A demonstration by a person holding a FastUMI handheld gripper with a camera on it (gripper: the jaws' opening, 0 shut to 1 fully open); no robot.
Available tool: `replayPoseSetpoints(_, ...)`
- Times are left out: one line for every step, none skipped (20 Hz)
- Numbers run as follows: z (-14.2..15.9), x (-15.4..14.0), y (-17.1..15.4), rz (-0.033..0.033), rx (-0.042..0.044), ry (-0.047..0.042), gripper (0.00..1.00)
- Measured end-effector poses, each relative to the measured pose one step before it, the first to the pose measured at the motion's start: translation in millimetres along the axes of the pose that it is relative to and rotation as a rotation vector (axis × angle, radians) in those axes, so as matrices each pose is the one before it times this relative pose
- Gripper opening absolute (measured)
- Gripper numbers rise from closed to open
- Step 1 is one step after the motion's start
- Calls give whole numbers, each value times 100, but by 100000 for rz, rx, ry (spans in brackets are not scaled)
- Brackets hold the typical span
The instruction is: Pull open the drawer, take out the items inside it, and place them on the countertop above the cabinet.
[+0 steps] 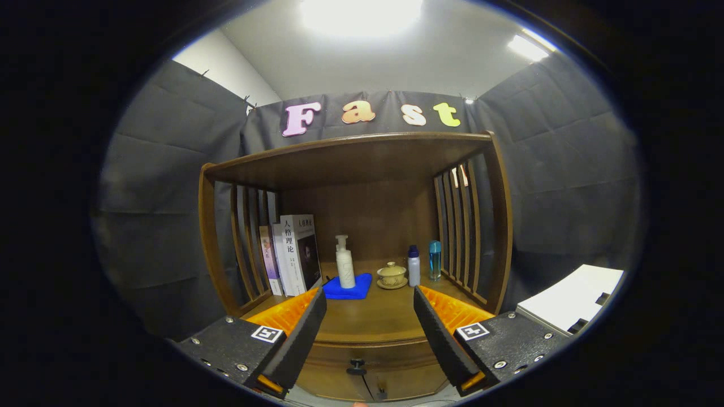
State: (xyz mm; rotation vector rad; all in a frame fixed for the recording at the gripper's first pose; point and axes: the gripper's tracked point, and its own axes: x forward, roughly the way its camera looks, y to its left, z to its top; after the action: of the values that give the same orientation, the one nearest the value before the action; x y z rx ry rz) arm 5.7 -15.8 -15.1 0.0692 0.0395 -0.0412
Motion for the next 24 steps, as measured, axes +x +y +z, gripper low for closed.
replayPoseSetpoints(-189, 53, 156, 465, 323, 662, 96)
replayPoseSetpoints(-432, 1, 222, 510, 179, 438, 96)
replayPoseSetpoints(-191, 109, 99, 382, -156, 273, 96)
replayPoseSetpoints(-271, 290, 110, 92, -569, 384, 96)
replayPoseSetpoints(-281, 334, 117, 285, -895, 1043, 96)
replayPoseSetpoints(-269, 199, 152, 130, -1601, 588, 96)
replayPoseSetpoints(-26, -9, -33, -147, -1654, 290, 96)
replayPoseSetpoints(-94, -131, -113, -507, -957, -246, 96)
replayPoseSetpoints(-85, 120, -172, -1373, 223, 32, 96)
replayPoseSetpoints(-134, 249, 187, -485, 1158, 115, 96)
replayPoseSetpoints(-22, 216, 170, 596, 1479, 55, 96)
replayPoseSetpoints(-320, 155, -19, 96, 1127, 87, 96)
replayPoseSetpoints(-450, 246, 229, 263, 359, 172, 96)
replayPoseSetpoints(-1032, 683, 395, 18, -322, 795, 96)
replayPoseSetpoints(-969, 661, 243, -893, -424, 1230, 96)
replayPoseSetpoints(-1173, 647, 285, -525, 146, 1925, 96)
replayPoseSetpoints(-1088, 347, 401, 645, 542, 1516, 96)
replayPoseSetpoints(-1172, 121, 500, 759, 647, 1670, 96)
replayPoseSetpoints(-1119, 179, 343, 499, 285, 1405, 96)
replayPoseSetpoints(-913, 489, -71, 45, -493, 954, 96)
replayPoseSetpoints(-1202, 398, -25, -672, -1136, 1377, 96)
replayPoseSetpoints(-1328, 374, 129, -695, -1182, 1467, 96)
replayPoseSetpoints(-1047, 99, 123, -166, -1022, 1030, 96)
replayPoseSetpoints(-828, 527, 131, -117, -843, 1033, 96)
